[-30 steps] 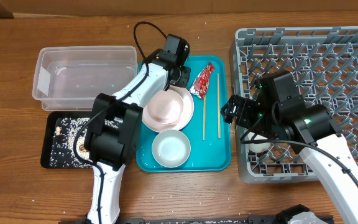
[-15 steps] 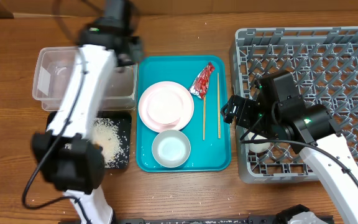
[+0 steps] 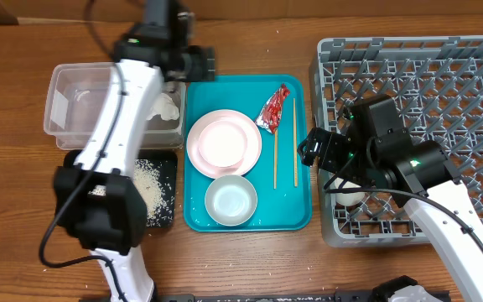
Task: Sort waste into correct bins and load items into the dishwasher
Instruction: 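Drop the white tissue into the clear plastic bin, then grasp the red wrapper on the teal tray with the left gripper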
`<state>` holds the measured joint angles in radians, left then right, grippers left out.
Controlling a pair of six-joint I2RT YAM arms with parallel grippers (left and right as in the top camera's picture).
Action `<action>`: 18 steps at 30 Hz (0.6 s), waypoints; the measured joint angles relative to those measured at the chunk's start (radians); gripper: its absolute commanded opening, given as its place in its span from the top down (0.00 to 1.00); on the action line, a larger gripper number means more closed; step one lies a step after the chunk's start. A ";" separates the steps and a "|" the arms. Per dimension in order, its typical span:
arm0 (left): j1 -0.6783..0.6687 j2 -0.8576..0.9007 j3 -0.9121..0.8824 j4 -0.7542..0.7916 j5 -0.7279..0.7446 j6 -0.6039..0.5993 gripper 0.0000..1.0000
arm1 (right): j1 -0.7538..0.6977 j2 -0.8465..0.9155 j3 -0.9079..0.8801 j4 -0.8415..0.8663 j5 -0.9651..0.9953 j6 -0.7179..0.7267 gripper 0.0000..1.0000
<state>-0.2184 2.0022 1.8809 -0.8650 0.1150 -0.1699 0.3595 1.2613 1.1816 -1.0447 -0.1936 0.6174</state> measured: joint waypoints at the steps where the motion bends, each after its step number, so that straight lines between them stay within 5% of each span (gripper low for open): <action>1: -0.034 0.006 0.000 0.034 0.007 0.031 0.06 | 0.000 0.000 0.000 0.002 0.000 0.000 0.00; 10: -0.268 0.254 0.002 0.230 0.038 0.201 0.20 | 0.000 0.000 0.000 0.004 0.000 0.000 0.00; 15: -0.293 0.334 0.001 0.279 0.028 0.222 0.55 | 0.000 0.000 0.000 0.003 0.000 0.000 0.00; 16: -0.295 0.338 0.001 0.282 0.025 0.221 0.73 | 0.000 0.000 0.000 0.004 0.000 0.000 0.00; 18: -0.297 0.342 0.001 0.283 0.022 0.218 0.96 | 0.000 0.000 0.000 0.004 0.000 0.000 0.00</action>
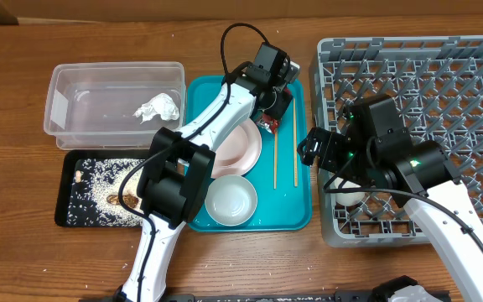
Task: Sort waste into correct bins and load items into the dishwasher
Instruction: 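Grasp the red wrapper on the teal tray with the left gripper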
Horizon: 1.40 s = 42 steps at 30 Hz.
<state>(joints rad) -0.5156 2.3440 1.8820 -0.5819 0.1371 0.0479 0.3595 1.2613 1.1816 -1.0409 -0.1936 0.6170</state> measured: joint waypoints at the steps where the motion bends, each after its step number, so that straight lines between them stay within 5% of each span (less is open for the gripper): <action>1: 0.000 0.000 0.000 0.001 -0.002 -0.004 0.96 | 0.000 0.000 0.000 0.000 0.000 0.000 0.00; 8: 0.012 0.008 0.065 -0.113 -0.003 -0.043 0.96 | 0.000 0.000 0.000 -0.001 0.000 0.000 0.00; 17: 0.136 -0.019 0.502 -0.626 -0.019 -0.117 0.96 | 0.000 0.000 0.000 -0.006 0.000 0.000 0.00; 23: 0.251 -0.139 0.586 -0.849 -0.109 -0.156 0.96 | 0.000 0.000 0.000 -0.009 0.000 0.000 0.00; 25: 0.302 -0.169 0.594 -0.855 -0.072 -0.153 0.59 | 0.000 0.000 0.000 -0.009 0.000 0.000 0.00; 28: 0.317 -0.167 0.590 -0.835 0.060 -0.074 0.28 | 0.000 0.000 0.000 -0.009 0.000 0.000 0.00; 36: 0.107 -0.023 0.505 -0.599 0.157 0.188 0.24 | 0.000 0.000 0.000 -0.011 0.000 0.000 0.00; 42: 0.027 0.145 0.496 -0.451 0.101 0.236 0.25 | 0.000 0.000 0.000 -0.011 0.000 0.000 0.00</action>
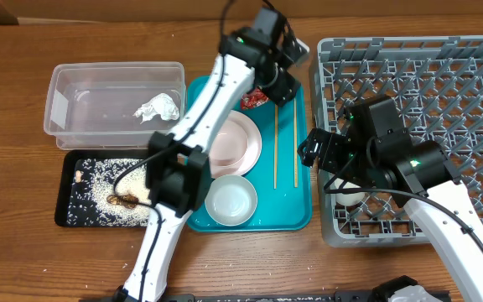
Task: Sort waste into correct bins and load items into the dishwasher
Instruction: 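Grasp the red wrapper on the teal tray with the left gripper, then drop the red wrapper into the clear plastic bin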
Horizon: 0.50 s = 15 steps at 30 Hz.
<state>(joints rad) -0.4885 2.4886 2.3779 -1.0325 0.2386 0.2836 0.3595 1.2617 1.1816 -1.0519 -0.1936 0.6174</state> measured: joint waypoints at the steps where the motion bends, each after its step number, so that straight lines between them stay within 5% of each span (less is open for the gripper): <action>1: -0.002 0.022 -0.001 0.012 -0.011 0.004 0.25 | 0.000 0.000 0.000 0.000 -0.001 0.000 0.00; 6: 0.004 0.099 -0.003 0.058 -0.053 0.008 0.33 | 0.000 0.000 0.000 0.000 0.000 -0.001 0.00; 7: 0.005 0.110 -0.003 0.063 -0.064 0.008 0.46 | 0.000 0.000 0.000 0.000 0.000 0.000 0.00; 9: 0.008 0.120 -0.004 0.068 -0.080 0.010 0.95 | 0.000 0.000 0.000 0.000 0.000 0.000 0.00; 15: 0.011 0.121 -0.002 0.069 -0.101 -0.019 0.96 | 0.000 0.000 0.000 0.000 0.000 0.000 0.00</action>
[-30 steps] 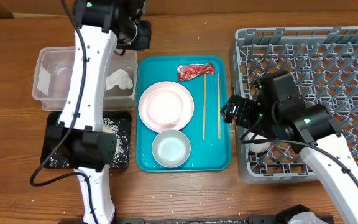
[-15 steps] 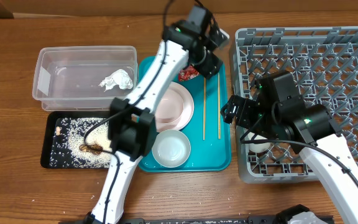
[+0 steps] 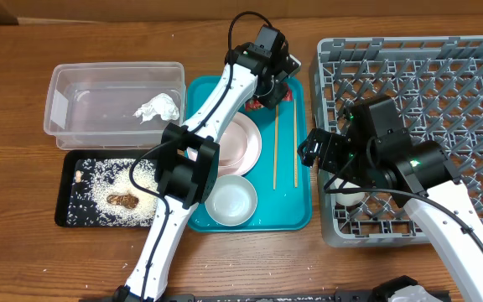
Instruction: Sort waste into correct bins and load items into the dishwasher
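A red snack wrapper (image 3: 256, 103) hangs at the far end of the teal tray (image 3: 296, 210), just beyond the pink plate (image 3: 241, 147). My left gripper (image 3: 262, 94) is right over it and appears shut on it, though the fingertips are mostly hidden by the wrist. A pale blue bowl (image 3: 230, 201) and two chopsticks (image 3: 294, 143) lie on the tray. My right gripper (image 3: 313, 151) hovers at the left edge of the grey dishwasher rack (image 3: 443, 84); its jaws cannot be made out.
At the left, a clear plastic bin (image 3: 90, 80) holds a crumpled tissue (image 3: 158, 107). In front of it is a black tray (image 3: 70, 168) of rice and food scraps. Something white (image 3: 350, 199) sits in the rack's near left corner.
My left wrist has shifted slightly toward me and turned over the tray's far end. The red wrapper stays under it by the plate's far rim. The right arm is unchanged.
First my left gripper was by the clear bin while the wrapper lay on the tray beside the chopsticks. Then it was down over the wrapper. Later the wrapper sat further left under the gripper, off its old spot, where it remains. The right arm never moved.
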`<state>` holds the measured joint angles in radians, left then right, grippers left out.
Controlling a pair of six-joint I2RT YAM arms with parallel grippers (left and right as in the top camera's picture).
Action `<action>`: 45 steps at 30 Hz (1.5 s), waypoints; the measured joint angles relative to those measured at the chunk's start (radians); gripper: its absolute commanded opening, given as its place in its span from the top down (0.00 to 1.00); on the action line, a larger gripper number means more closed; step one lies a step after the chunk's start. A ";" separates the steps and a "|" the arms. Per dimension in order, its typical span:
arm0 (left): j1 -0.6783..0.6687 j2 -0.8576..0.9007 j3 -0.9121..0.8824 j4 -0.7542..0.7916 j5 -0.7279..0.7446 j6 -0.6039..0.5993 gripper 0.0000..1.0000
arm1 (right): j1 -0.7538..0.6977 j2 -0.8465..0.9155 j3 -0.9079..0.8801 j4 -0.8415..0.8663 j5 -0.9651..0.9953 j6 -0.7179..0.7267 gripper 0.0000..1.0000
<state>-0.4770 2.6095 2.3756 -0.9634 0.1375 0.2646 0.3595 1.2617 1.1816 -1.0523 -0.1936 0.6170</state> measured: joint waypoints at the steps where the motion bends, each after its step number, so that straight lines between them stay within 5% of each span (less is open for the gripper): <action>1: 0.000 0.000 0.001 -0.005 0.000 -0.011 0.96 | 0.000 0.000 0.000 0.000 0.000 0.000 0.00; 9: 0.032 -0.071 0.007 -0.141 -0.015 -0.161 0.96 | 0.000 0.000 0.000 -0.001 0.000 0.001 0.00; 19: 0.229 -0.484 0.043 -0.502 -0.135 -0.244 0.96 | 0.000 0.000 0.000 -0.005 0.000 0.000 0.00; 29: 0.389 -0.404 -0.054 -0.707 -0.113 -0.219 0.96 | 0.000 0.000 0.000 -0.011 0.000 0.000 0.00; 31: 0.402 -0.403 -0.060 -0.723 -0.102 -0.208 0.77 | 0.000 0.000 0.000 -0.011 0.000 0.000 0.00; 32: 0.407 -0.406 -0.060 -0.723 -0.096 -0.201 0.57 | 0.000 0.000 0.000 -0.011 0.000 0.000 0.00; 33: 0.414 -0.412 -0.060 -0.723 -0.092 -0.202 0.00 | 0.000 0.000 0.000 -0.011 0.000 0.000 0.00; 45: 0.470 -0.664 -0.060 -0.721 -0.048 -0.184 0.00 | 0.000 0.000 0.000 -0.012 0.000 0.000 0.00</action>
<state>-0.0067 1.9453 2.3157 -1.6848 0.0898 0.0803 0.3595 1.2617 1.1816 -1.0641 -0.1936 0.6167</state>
